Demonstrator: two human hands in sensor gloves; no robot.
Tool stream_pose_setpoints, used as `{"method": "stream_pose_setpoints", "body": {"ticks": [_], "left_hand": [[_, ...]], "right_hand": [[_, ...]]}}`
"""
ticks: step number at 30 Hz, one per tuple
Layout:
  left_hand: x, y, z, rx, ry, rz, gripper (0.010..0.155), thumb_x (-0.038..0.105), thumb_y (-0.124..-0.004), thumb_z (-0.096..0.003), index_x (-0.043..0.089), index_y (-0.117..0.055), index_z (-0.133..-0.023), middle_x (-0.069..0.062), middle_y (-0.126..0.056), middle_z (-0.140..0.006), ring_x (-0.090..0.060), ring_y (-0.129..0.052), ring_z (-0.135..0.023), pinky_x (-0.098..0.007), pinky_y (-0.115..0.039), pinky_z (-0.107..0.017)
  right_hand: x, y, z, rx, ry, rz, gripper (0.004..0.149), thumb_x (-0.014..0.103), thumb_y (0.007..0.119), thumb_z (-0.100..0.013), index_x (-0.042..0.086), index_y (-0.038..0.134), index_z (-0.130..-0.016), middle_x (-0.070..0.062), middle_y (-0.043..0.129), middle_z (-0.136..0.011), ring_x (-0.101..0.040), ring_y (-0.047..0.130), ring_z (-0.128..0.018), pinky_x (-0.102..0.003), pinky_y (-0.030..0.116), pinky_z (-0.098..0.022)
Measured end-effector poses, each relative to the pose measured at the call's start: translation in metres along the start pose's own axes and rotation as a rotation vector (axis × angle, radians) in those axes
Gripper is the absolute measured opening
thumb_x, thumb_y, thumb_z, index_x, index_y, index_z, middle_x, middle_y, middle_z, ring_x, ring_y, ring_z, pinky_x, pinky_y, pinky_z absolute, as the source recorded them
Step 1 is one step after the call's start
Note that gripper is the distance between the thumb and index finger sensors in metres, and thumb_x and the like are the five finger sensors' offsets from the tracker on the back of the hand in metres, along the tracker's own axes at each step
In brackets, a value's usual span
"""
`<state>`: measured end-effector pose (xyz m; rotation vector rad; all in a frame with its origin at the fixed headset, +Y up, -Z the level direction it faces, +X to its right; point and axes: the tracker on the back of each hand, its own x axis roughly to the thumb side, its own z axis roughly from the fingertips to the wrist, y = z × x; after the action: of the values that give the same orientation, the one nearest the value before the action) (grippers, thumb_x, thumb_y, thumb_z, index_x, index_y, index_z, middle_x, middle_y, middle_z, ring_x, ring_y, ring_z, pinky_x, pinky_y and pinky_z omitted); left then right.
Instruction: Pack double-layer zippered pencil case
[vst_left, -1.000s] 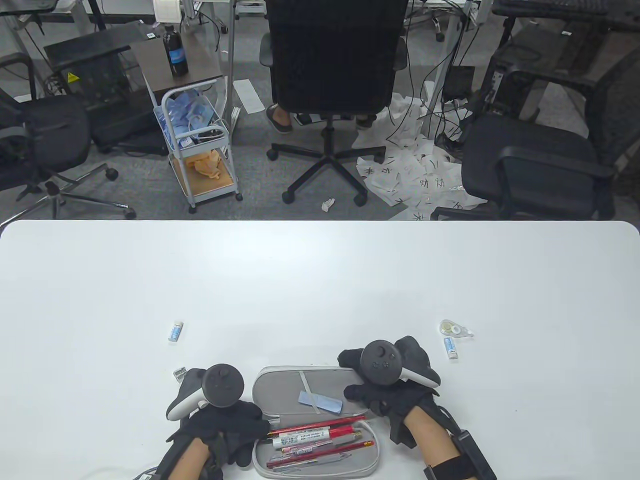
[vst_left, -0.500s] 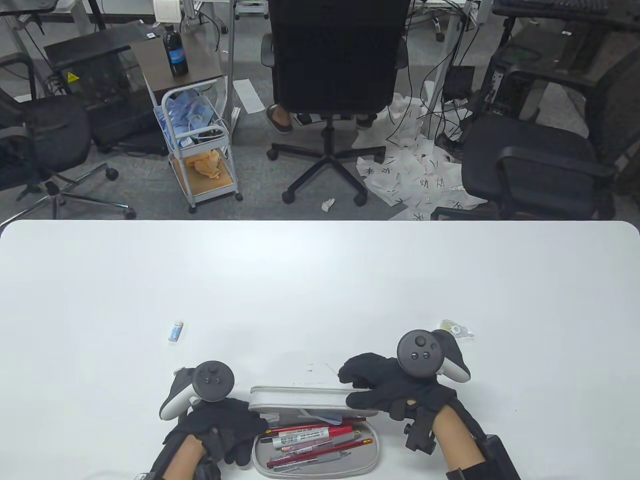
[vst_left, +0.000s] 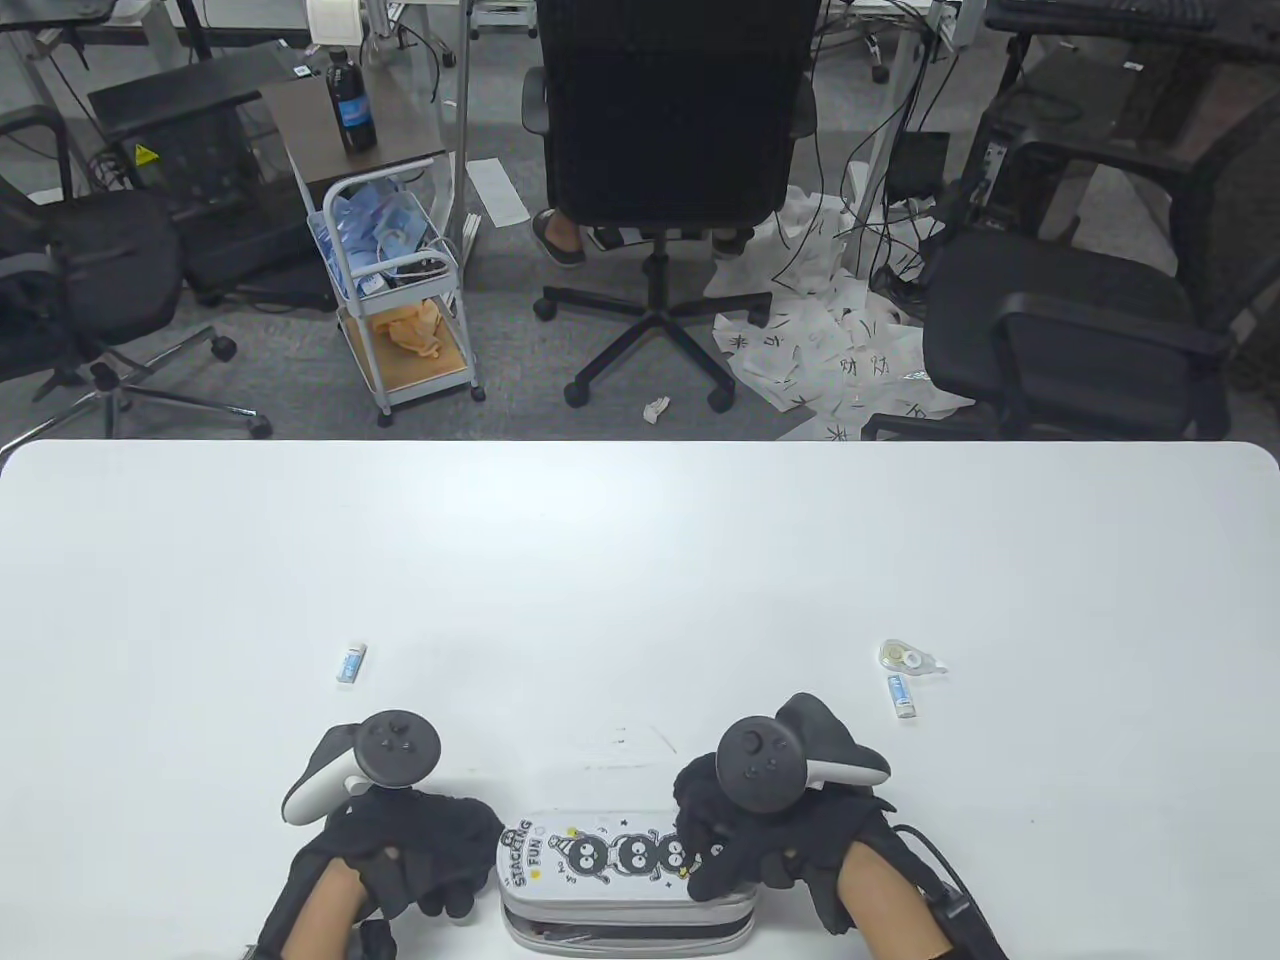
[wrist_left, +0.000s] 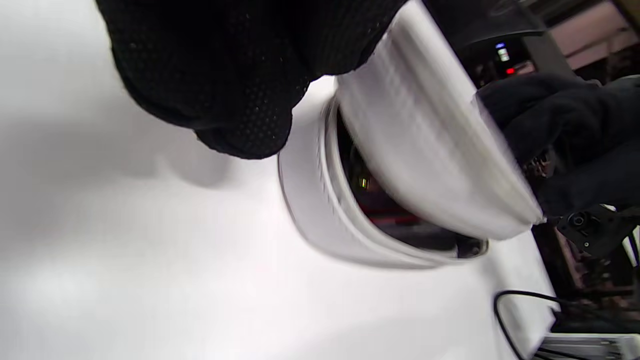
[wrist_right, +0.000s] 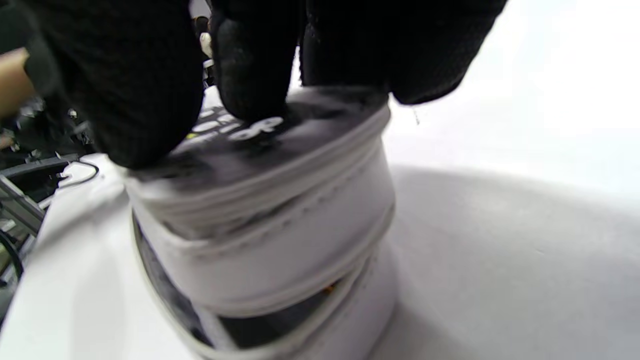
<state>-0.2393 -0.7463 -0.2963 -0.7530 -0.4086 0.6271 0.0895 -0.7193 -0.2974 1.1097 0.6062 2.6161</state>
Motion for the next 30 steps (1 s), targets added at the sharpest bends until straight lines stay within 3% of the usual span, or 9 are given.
{"method": "stream_pose_setpoints", "body": {"ticks": [3, 5, 8, 10, 12, 14, 18, 20, 30], "left_hand": [[0.028, 0.003, 0.005, 0.227, -0.117, -0.115, 0.049, 0.022, -0.074, -0.0628, 0.006, -0.064, -0.108, -0.024, -0.076, -0.101, -0.044, -0.091, -0.081, -0.057, -0.081, -0.06], [0.052, -0.007, -0.001, 0.175, -0.231, -0.23, 0.07, 0.038, -0.079, -0.0607, 0.009, -0.048, -0.117, -0.024, -0.057, -0.115, -0.054, -0.066, -0.1, -0.07, -0.061, -0.07], [0.076, -0.032, -0.012, -0.002, -0.255, -0.34, 0.094, 0.05, -0.085, -0.0551, 0.008, -0.031, -0.12, -0.027, -0.026, -0.121, -0.063, -0.029, -0.106, -0.08, -0.034, -0.07], [0.081, -0.044, -0.017, -0.063, -0.241, -0.451, 0.111, 0.057, -0.089, -0.0501, 0.006, -0.021, -0.121, -0.031, -0.02, -0.12, -0.064, -0.03, -0.105, -0.084, -0.036, -0.067], [0.08, -0.052, -0.021, -0.104, -0.175, -0.551, 0.119, 0.059, -0.09, -0.0479, 0.002, -0.014, -0.119, -0.034, -0.019, -0.119, -0.064, -0.033, -0.106, -0.085, -0.04, -0.066], [0.077, -0.057, -0.024, -0.113, -0.163, -0.552, 0.121, 0.056, -0.092, -0.048, 0.002, -0.009, -0.118, -0.034, -0.019, -0.118, -0.06, -0.039, -0.106, -0.085, -0.045, -0.067], [0.078, -0.061, -0.028, -0.101, -0.151, -0.595, 0.119, 0.051, -0.093, -0.0497, 0.001, -0.009, -0.117, -0.034, -0.023, -0.116, -0.058, -0.045, -0.103, -0.079, -0.058, -0.068], [0.078, -0.063, -0.029, -0.094, -0.149, -0.611, 0.118, 0.05, -0.093, -0.0504, 0.0, -0.008, -0.116, -0.034, -0.023, -0.114, -0.059, -0.045, -0.102, -0.076, -0.061, -0.068], [0.082, -0.067, -0.032, -0.107, -0.105, -0.664, 0.116, 0.049, -0.089, -0.0528, -0.004, -0.006, -0.114, -0.038, -0.023, -0.113, -0.061, -0.045, -0.1, -0.075, -0.061, -0.068]], "right_hand": [[0.0, 0.004, -0.002, -0.012, -0.019, -0.062, 0.044, 0.048, 0.09, -0.041, 0.027, 0.079, -0.078, -0.005, 0.068, -0.103, -0.031, 0.076, -0.084, -0.042, 0.076, -0.062], [-0.006, -0.001, -0.001, -0.06, 0.002, -0.11, 0.036, 0.045, 0.083, -0.046, 0.025, 0.083, -0.077, -0.005, 0.076, -0.1, -0.029, 0.083, -0.081, -0.04, 0.08, -0.058], [-0.019, -0.003, 0.002, -0.201, 0.046, -0.197, 0.038, 0.039, 0.072, -0.051, 0.019, 0.083, -0.082, -0.008, 0.083, -0.094, -0.03, 0.09, -0.073, -0.04, 0.084, -0.052], [-0.029, -0.002, 0.005, -0.226, 0.107, -0.146, 0.038, 0.031, 0.072, -0.052, 0.018, 0.081, -0.086, -0.01, 0.08, -0.097, -0.03, 0.09, -0.074, -0.04, 0.084, -0.051], [-0.038, 0.004, 0.005, -0.177, 0.184, 0.007, 0.04, 0.023, 0.073, -0.051, 0.022, 0.076, -0.091, -0.008, 0.074, -0.102, -0.03, 0.086, -0.081, -0.04, 0.082, -0.055], [-0.044, 0.016, 0.001, -0.054, 0.221, 0.125, 0.049, 0.016, 0.078, -0.049, 0.033, 0.07, -0.094, -0.004, 0.069, -0.107, -0.029, 0.079, -0.088, -0.041, 0.078, -0.06], [-0.047, 0.033, -0.009, 0.059, 0.191, 0.03, 0.063, 0.029, 0.087, -0.044, 0.041, 0.06, -0.099, 0.0, 0.049, -0.115, -0.032, 0.058, -0.096, -0.045, 0.065, -0.068], [-0.047, 0.034, -0.012, 0.067, 0.189, 0.017, 0.064, 0.028, 0.087, -0.043, 0.043, 0.058, -0.098, 0.001, 0.046, -0.116, -0.032, 0.055, -0.095, -0.046, 0.062, -0.069], [-0.047, 0.036, -0.012, 0.011, 0.147, 0.018, 0.051, 0.029, 0.084, -0.041, 0.042, 0.074, -0.089, 0.006, 0.057, -0.11, -0.026, 0.064, -0.088, -0.049, 0.061, -0.069]]}}
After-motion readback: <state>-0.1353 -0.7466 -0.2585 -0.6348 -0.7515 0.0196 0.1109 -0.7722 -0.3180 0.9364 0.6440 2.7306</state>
